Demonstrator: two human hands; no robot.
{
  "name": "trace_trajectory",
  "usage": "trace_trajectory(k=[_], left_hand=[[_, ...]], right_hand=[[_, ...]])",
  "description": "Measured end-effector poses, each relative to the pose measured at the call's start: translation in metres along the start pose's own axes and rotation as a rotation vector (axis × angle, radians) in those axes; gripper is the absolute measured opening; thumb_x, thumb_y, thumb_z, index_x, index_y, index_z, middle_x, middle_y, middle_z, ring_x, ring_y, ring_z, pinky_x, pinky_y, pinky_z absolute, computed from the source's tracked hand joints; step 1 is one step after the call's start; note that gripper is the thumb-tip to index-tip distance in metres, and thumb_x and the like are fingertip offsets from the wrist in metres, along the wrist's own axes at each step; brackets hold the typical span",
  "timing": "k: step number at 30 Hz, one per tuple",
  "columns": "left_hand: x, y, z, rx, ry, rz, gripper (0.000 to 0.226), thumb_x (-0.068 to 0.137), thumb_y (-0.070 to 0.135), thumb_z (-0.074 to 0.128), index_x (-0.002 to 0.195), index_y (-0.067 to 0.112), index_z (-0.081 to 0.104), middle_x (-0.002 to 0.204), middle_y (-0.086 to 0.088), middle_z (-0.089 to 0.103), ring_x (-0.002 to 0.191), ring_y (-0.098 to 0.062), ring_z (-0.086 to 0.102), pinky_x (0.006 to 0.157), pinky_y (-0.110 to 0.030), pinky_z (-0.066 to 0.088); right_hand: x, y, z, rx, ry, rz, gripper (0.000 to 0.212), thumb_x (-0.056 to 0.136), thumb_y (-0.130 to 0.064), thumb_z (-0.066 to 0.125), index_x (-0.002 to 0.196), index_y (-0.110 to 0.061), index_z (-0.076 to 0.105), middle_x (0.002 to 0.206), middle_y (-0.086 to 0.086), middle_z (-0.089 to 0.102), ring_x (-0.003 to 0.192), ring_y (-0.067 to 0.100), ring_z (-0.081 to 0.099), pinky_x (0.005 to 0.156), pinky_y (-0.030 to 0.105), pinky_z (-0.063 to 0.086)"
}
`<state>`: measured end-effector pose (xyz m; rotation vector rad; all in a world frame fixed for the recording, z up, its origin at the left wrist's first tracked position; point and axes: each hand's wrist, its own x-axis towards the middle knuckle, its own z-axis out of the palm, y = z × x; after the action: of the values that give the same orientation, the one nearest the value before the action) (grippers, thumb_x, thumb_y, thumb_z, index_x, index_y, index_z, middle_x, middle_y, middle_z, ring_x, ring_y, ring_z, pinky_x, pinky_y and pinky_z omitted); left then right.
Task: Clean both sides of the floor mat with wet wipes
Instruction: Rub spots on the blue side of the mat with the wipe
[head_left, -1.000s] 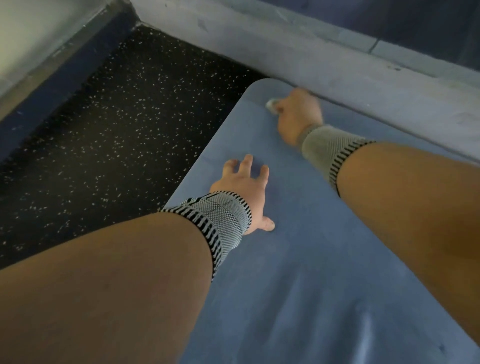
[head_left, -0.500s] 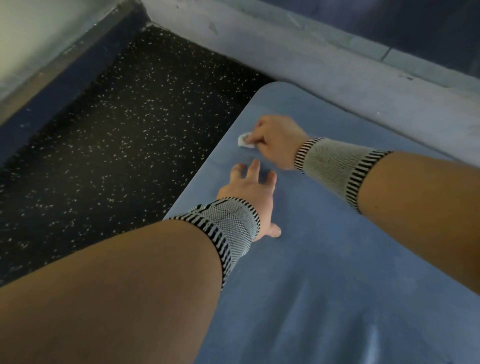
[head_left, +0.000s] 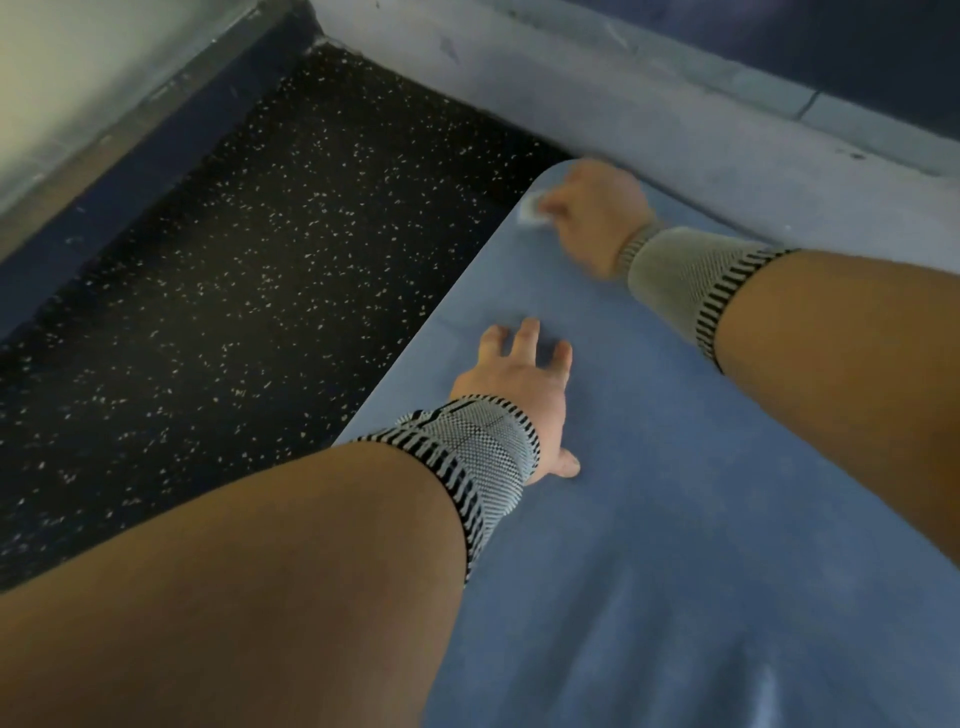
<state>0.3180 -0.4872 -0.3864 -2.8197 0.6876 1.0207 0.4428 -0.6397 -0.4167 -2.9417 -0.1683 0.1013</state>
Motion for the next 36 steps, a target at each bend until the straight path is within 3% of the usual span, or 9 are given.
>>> trace_trajectory(k=[4, 6, 9, 11, 17, 20, 24, 30, 36], left_hand=[[0.000, 0.002, -0.001, 0.013, -0.026, -0.006, 0.112, 0.074, 0.060, 0.073, 0.153, 0.032, -0.003, 0.159, 0.003, -0.019, 0.146, -0.031, -0.010, 0.106, -0.049, 0.041], [0.001, 0.001, -0.002, 0.010, -0.031, -0.007, 0.112, 0.075, 0.058, 0.073, 0.153, 0.032, -0.003, 0.159, 0.003, -0.019, 0.146, -0.031, -0.011, 0.107, -0.050, 0.040], [0.000, 0.001, -0.002, -0.002, -0.043, -0.011, 0.111, 0.076, 0.058, 0.071, 0.153, 0.031, -0.005, 0.159, 0.003, -0.020, 0.146, -0.030, -0.012, 0.108, -0.050, 0.040], [-0.001, 0.002, -0.003, 0.011, -0.038, -0.012, 0.111, 0.077, 0.058, 0.071, 0.153, 0.032, -0.005, 0.159, 0.003, -0.021, 0.146, -0.030, -0.012, 0.107, -0.050, 0.040], [0.000, 0.001, -0.002, 0.005, -0.029, -0.004, 0.112, 0.075, 0.059, 0.073, 0.153, 0.032, -0.002, 0.159, 0.004, -0.019, 0.146, -0.031, -0.011, 0.104, -0.049, 0.043], [0.000, 0.000, -0.001, 0.013, -0.023, -0.003, 0.111, 0.075, 0.059, 0.072, 0.153, 0.032, -0.002, 0.159, 0.003, -0.018, 0.146, -0.030, -0.010, 0.105, -0.049, 0.042], [0.000, 0.001, -0.002, 0.023, -0.030, -0.006, 0.112, 0.075, 0.060, 0.072, 0.153, 0.032, -0.003, 0.159, 0.002, -0.019, 0.146, -0.031, -0.011, 0.109, -0.050, 0.037], [0.001, -0.002, -0.001, 0.025, -0.005, -0.003, 0.112, 0.071, 0.062, 0.073, 0.153, 0.034, 0.002, 0.159, 0.004, -0.014, 0.146, -0.030, -0.007, 0.107, -0.051, 0.037], [0.002, -0.003, -0.001, 0.042, 0.006, 0.014, 0.116, 0.070, 0.064, 0.073, 0.154, 0.030, 0.000, 0.160, 0.004, -0.012, 0.146, -0.033, -0.006, 0.111, -0.052, 0.030]], right_hand=[[0.019, 0.009, 0.000, -0.044, 0.112, 0.470, 0.028, 0.098, -0.008, 0.040, 0.120, 0.000, 0.056, 0.121, 0.022, 0.054, 0.112, 0.035, 0.050, 0.089, 0.038, 0.042], [0.019, -0.015, 0.000, -0.015, 0.113, 0.412, 0.027, 0.097, -0.006, 0.041, 0.119, 0.003, 0.055, 0.121, 0.021, 0.054, 0.112, 0.033, 0.051, 0.090, 0.037, 0.044], [0.007, -0.043, 0.004, 0.082, -0.020, 0.089, 0.027, 0.093, -0.014, 0.053, 0.118, -0.005, 0.058, 0.109, 0.012, 0.058, 0.095, 0.022, 0.055, 0.074, 0.028, 0.043], [-0.002, -0.045, 0.001, 0.068, -0.140, -0.102, 0.029, 0.093, -0.013, 0.051, 0.121, -0.011, 0.061, 0.111, 0.008, 0.059, 0.097, 0.022, 0.055, 0.076, 0.028, 0.041], [0.012, 0.007, -0.013, 0.001, 0.054, 0.325, 0.049, 0.086, 0.012, 0.042, 0.130, -0.009, 0.052, 0.096, 0.012, 0.051, 0.090, 0.028, 0.054, 0.073, 0.034, 0.045], [-0.003, -0.027, -0.002, 0.035, -0.016, 0.106, 0.041, 0.092, -0.003, 0.046, 0.132, -0.013, 0.052, 0.118, 0.014, 0.052, 0.110, 0.031, 0.052, 0.087, 0.035, 0.043], [-0.038, -0.044, -0.003, 0.042, -0.175, -0.314, 0.032, 0.095, -0.014, 0.047, 0.121, -0.022, 0.064, 0.115, 0.003, 0.056, 0.105, 0.025, 0.053, 0.088, 0.033, 0.040], [-0.031, 0.003, 0.000, 0.049, -0.005, 0.044, 0.031, 0.096, -0.012, 0.046, 0.122, -0.012, 0.062, 0.119, 0.014, 0.057, 0.108, 0.034, 0.054, 0.087, 0.034, 0.041], [-0.117, -0.010, 0.001, 0.115, -0.083, -0.119, 0.028, 0.094, -0.014, 0.051, 0.117, -0.018, 0.067, 0.110, 0.008, 0.059, 0.098, 0.031, 0.056, 0.085, 0.037, 0.044]])
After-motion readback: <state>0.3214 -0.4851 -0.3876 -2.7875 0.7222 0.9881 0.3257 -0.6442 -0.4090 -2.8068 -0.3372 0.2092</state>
